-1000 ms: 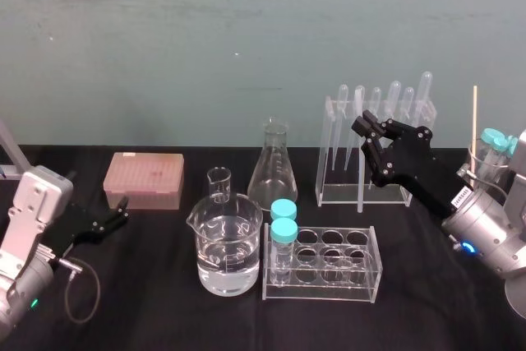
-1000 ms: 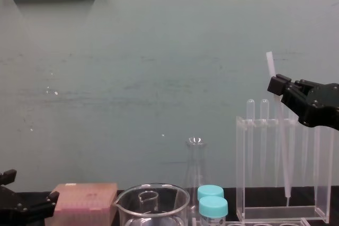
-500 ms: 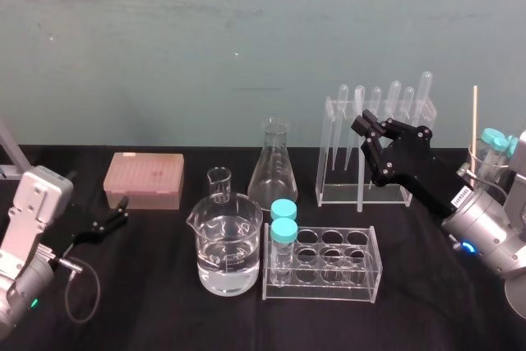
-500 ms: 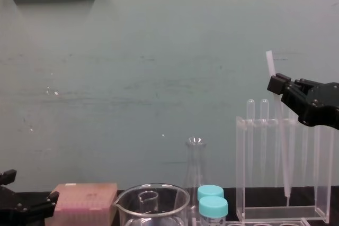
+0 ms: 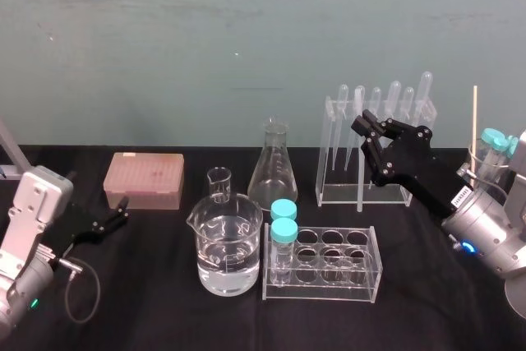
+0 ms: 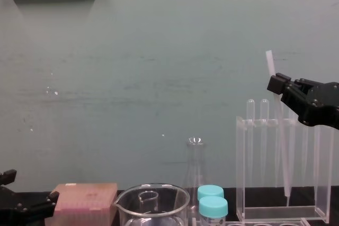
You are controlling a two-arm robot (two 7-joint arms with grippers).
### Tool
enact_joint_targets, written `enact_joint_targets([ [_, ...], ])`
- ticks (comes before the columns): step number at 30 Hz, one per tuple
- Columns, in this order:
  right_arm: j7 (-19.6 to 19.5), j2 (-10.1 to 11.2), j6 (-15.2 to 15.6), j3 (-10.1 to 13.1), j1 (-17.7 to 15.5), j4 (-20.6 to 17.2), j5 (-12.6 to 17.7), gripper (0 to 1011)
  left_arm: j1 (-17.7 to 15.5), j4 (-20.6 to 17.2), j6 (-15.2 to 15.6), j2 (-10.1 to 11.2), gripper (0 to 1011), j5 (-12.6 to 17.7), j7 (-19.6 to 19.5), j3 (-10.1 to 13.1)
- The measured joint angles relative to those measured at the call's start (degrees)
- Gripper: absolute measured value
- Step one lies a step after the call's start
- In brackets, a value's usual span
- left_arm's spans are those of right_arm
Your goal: Pick up the stirring rod with one hand, then place it down.
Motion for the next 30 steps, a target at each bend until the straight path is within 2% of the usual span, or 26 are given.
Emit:
enact_joint_targets([
  [30,0.0,0.0,0.0,0.0,0.0,0.0,0.0,57,0.0,0.0,0.0,0.0,1000,0.0,0.0,0.0],
])
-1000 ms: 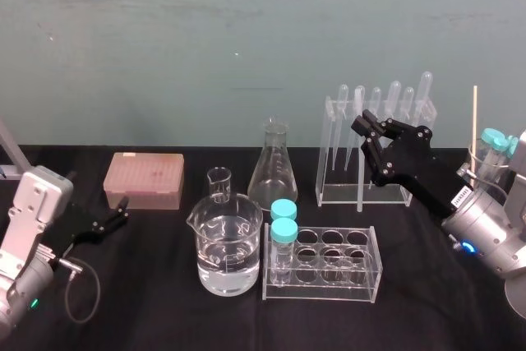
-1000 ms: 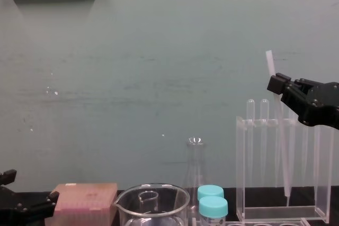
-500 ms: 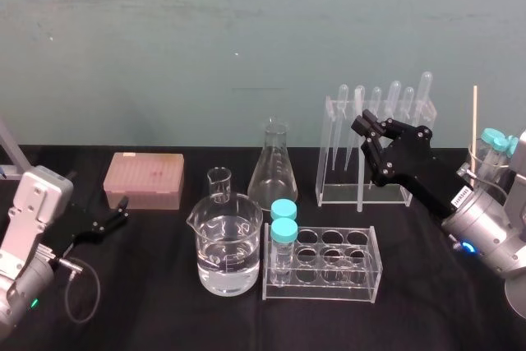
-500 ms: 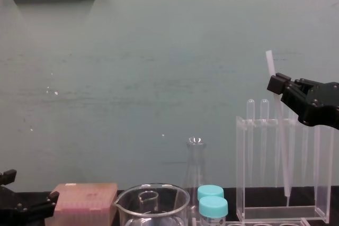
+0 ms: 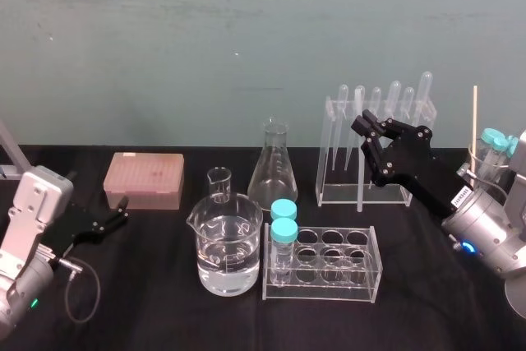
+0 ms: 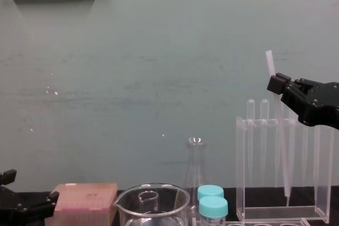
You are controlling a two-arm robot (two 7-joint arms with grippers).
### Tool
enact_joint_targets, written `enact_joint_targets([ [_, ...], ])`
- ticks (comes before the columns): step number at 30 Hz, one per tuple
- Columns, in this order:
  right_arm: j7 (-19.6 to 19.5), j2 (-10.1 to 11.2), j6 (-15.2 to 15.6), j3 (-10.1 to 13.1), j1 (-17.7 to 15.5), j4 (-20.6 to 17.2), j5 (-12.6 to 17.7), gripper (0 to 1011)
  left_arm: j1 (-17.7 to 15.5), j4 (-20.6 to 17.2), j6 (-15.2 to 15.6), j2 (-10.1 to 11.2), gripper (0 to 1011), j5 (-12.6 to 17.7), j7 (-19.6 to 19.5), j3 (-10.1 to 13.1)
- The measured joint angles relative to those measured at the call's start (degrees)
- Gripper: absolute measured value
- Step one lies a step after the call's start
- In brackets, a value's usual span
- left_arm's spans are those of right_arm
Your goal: Pick up the stirring rod with one hand, then place it down.
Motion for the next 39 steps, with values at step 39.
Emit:
enact_joint_targets([
  [39,0.0,0.0,0.0,0.0,0.0,0.0,0.0,57,0.0,0.0,0.0,0.0,1000,0.0,0.0,0.0],
])
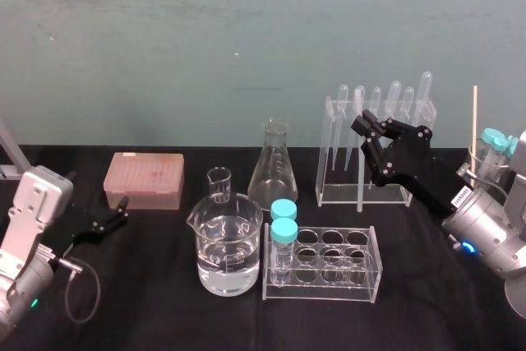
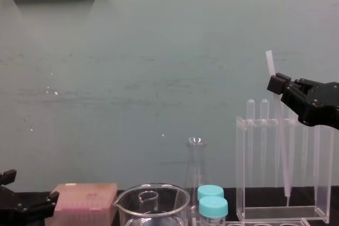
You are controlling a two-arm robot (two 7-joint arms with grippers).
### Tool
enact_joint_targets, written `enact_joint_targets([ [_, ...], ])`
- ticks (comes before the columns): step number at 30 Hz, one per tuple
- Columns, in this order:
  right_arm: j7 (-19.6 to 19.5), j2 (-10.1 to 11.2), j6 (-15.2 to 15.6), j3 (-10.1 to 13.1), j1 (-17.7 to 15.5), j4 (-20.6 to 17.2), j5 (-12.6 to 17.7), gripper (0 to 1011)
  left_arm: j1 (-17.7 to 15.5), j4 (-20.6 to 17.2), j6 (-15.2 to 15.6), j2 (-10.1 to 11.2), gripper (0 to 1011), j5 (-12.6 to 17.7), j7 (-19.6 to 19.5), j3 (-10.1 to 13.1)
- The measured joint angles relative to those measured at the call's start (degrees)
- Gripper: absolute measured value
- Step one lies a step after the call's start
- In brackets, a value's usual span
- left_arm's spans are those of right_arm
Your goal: Pick up the stirring rod with one hand, then place it down.
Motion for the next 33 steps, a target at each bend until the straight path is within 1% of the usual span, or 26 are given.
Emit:
enact_joint_targets([
  [33,0.1,0.0,0.2,0.2,-0.1,0.0,0.0,57,0.0,0.0,0.0,0.0,1000,0.0,0.0,0.0],
])
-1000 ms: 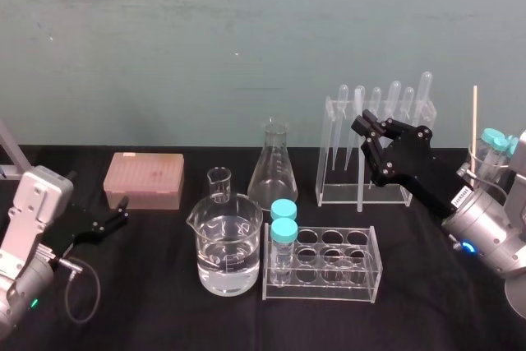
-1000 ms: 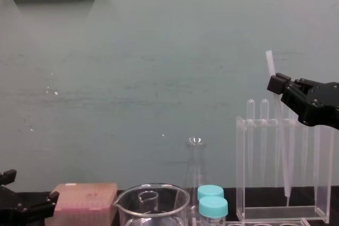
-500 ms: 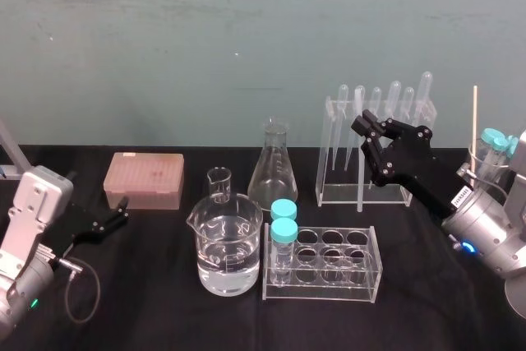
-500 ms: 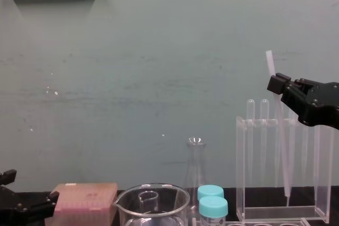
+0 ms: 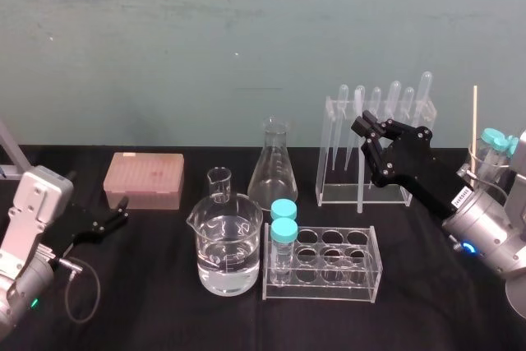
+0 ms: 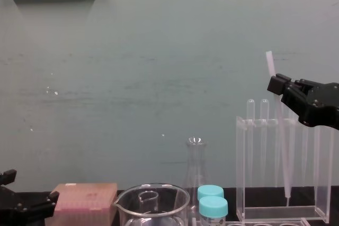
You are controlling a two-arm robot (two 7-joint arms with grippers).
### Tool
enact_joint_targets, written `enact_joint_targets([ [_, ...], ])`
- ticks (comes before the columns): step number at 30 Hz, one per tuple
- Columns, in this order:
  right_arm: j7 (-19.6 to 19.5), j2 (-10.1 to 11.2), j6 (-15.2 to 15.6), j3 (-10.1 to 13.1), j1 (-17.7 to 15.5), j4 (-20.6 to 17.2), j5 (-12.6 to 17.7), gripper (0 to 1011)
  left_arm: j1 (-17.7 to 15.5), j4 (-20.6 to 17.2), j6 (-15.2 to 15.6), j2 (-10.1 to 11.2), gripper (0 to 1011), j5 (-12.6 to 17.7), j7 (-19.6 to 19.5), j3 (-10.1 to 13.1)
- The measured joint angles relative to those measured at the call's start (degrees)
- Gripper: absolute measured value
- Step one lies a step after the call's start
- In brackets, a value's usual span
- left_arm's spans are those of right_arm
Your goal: Pick up the stirring rod with one hand, then place it down.
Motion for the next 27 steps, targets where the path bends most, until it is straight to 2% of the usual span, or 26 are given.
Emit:
enact_joint_targets([
  [16,0.8,1.7,3.5,0.5,-2.5,-2.6,0.6,57,0.0,0.0,0.0,0.0,1000,0.0,0.0,0.0],
  [27,0.7,2.0,3.4,0.4,-2.5,-1.4,-0.2,57,0.0,0.0,0.0,0.0,1000,0.0,0.0,0.0],
])
